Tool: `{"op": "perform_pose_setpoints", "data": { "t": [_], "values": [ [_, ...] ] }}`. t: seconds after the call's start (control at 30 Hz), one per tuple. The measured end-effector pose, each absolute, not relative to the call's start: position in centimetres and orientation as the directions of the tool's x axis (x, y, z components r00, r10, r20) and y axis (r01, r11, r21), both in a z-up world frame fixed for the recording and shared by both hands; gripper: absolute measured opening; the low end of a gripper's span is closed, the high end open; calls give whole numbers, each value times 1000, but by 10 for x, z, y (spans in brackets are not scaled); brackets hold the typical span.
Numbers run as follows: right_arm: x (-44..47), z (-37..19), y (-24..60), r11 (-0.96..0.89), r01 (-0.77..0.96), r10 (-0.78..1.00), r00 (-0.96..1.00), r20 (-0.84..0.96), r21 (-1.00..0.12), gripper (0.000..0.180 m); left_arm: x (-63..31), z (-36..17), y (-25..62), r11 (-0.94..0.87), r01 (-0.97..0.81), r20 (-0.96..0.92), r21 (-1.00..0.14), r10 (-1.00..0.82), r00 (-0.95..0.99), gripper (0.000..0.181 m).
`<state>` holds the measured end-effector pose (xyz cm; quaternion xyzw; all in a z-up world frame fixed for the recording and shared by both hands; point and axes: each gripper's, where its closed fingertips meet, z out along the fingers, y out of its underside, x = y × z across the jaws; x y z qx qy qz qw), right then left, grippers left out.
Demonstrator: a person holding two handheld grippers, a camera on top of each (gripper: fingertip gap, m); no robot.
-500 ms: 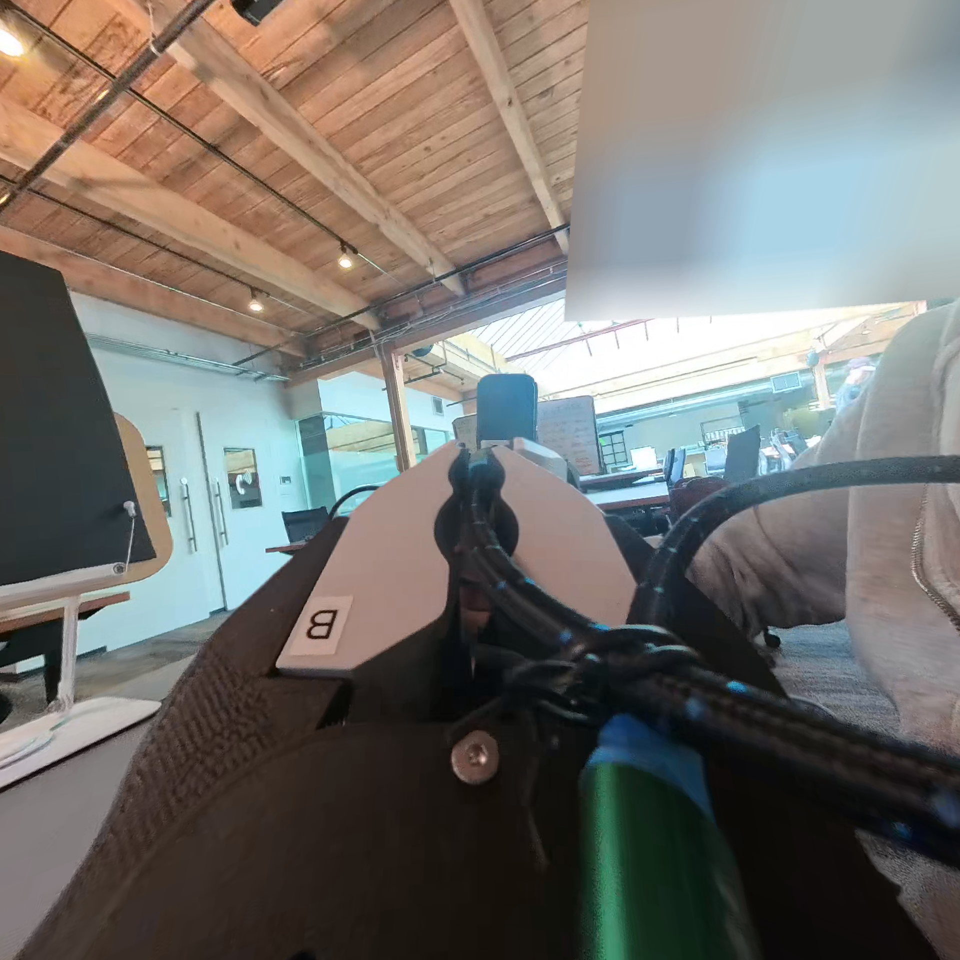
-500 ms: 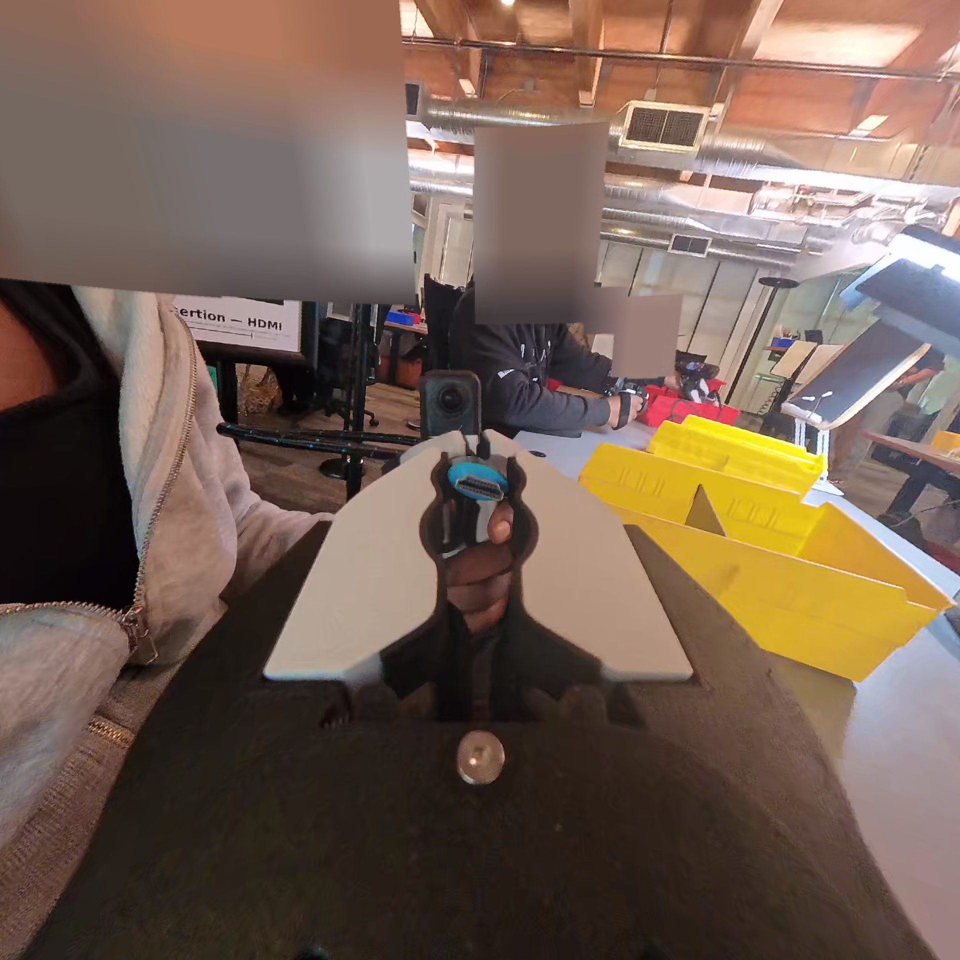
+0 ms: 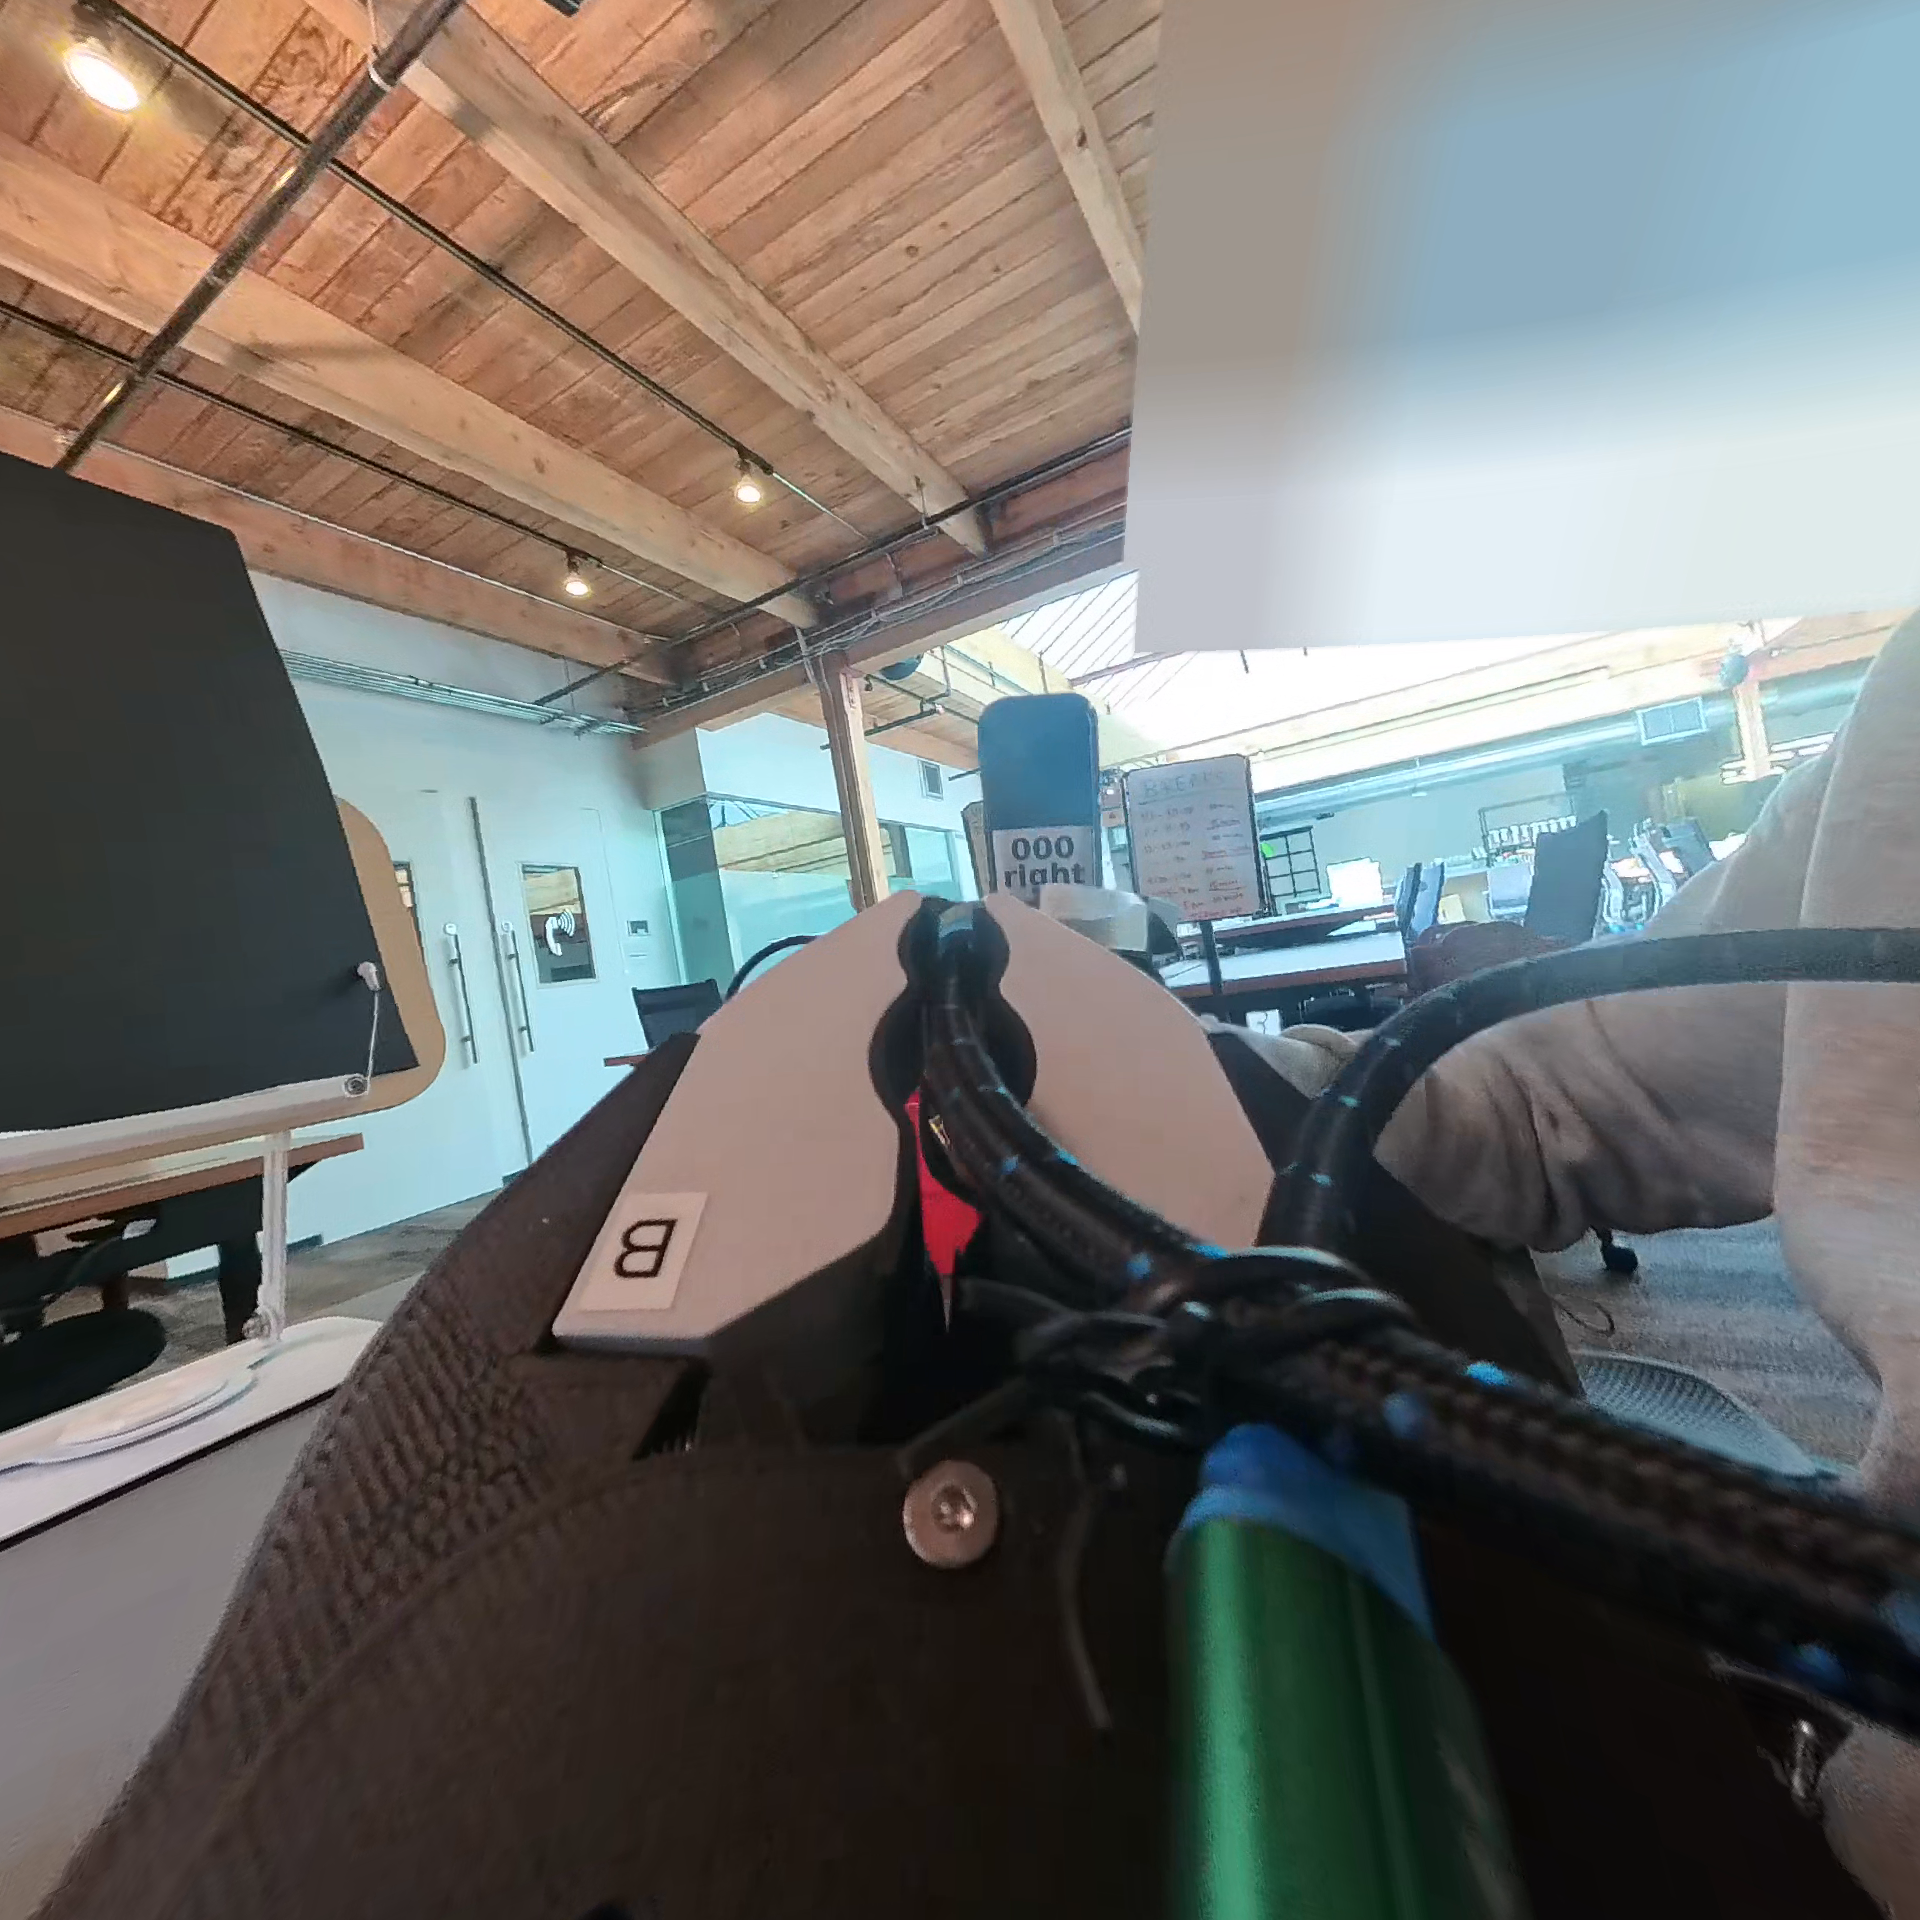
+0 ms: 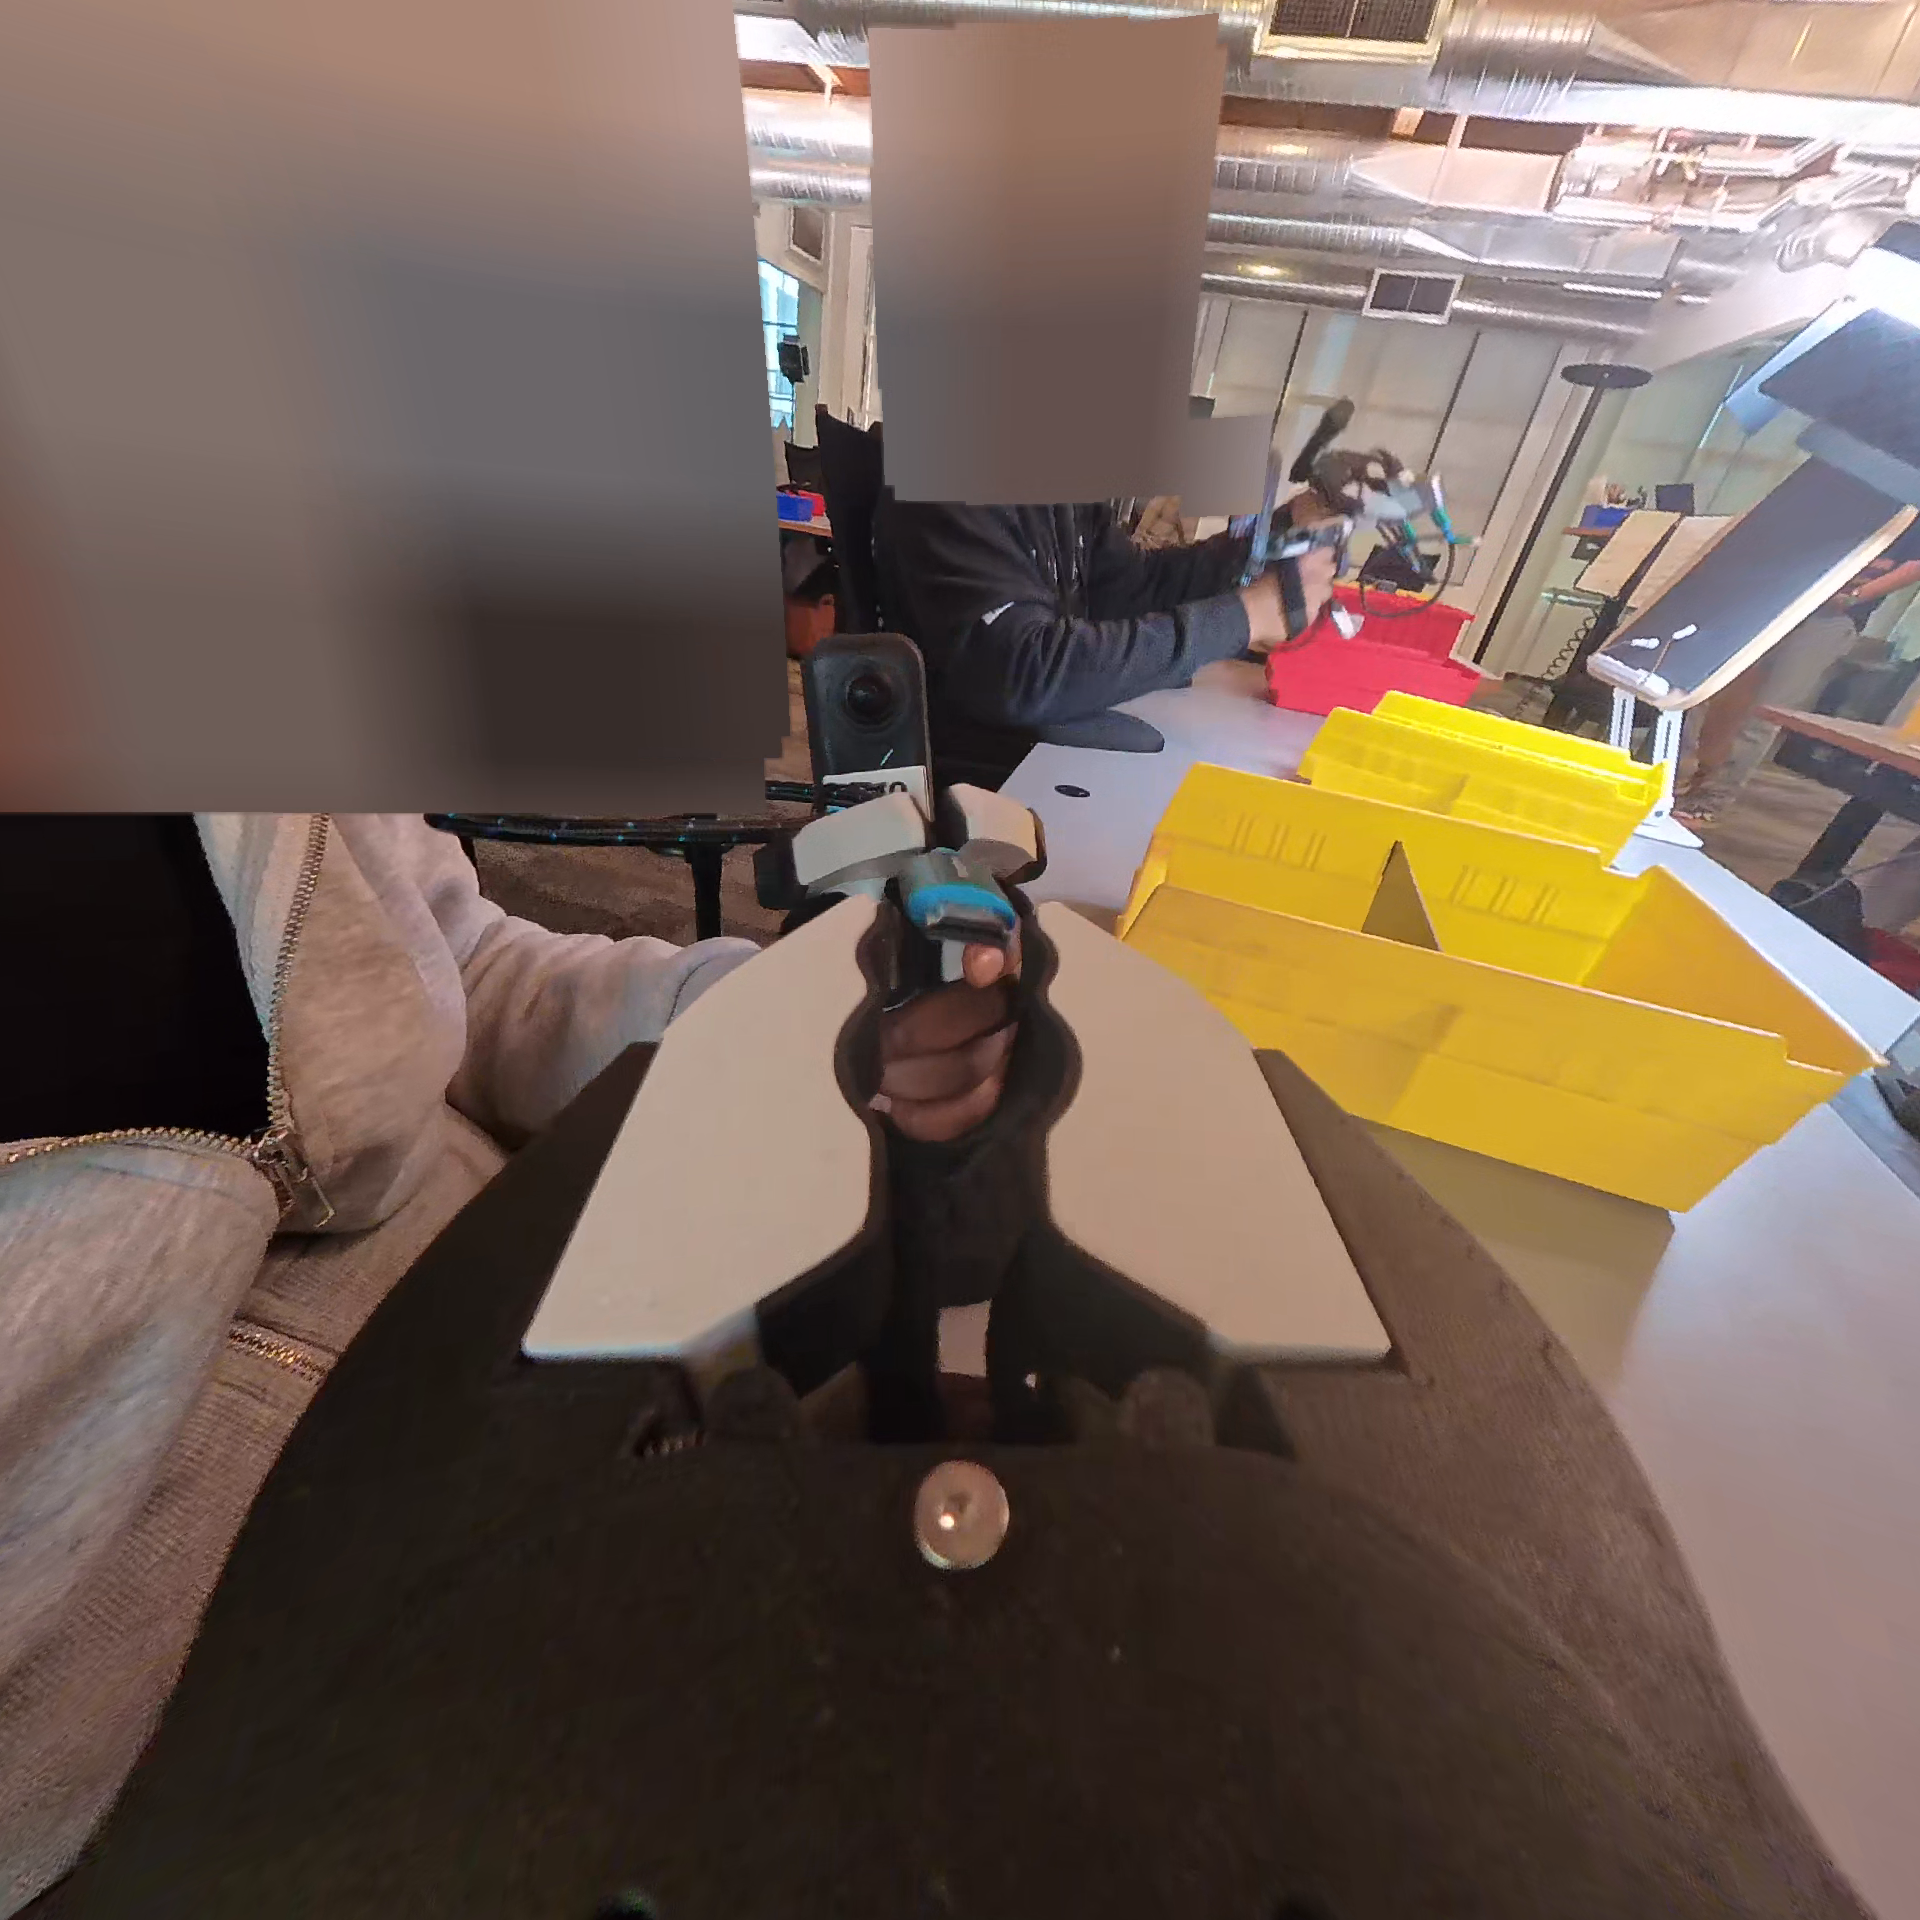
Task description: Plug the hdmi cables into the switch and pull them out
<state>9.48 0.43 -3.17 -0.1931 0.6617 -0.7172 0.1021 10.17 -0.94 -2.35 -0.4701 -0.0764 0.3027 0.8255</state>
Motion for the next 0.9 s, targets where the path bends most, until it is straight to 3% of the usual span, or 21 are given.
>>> {"op": "perform_pose_setpoints", "data": {
  "t": [0.3, 0.47, 0.9],
  "values": [
    [97, -37, 6, -85, -190, -414, -886, 208, -978, 21, 101, -32, -1, 321, -424, -189, -847, 563, 805, 7],
    [99, -37, 9, -105, -226, -422, -871, 250, -968, 21, 96, -46, 1, 250, -358, -177, -900, 540, 823, 27],
    [100, -48, 3, -54, -252, -436, -865, 250, -966, 21, 103, -51, 2, 275, -313, -154, -909, 476, 866, 10]
  ]
}}
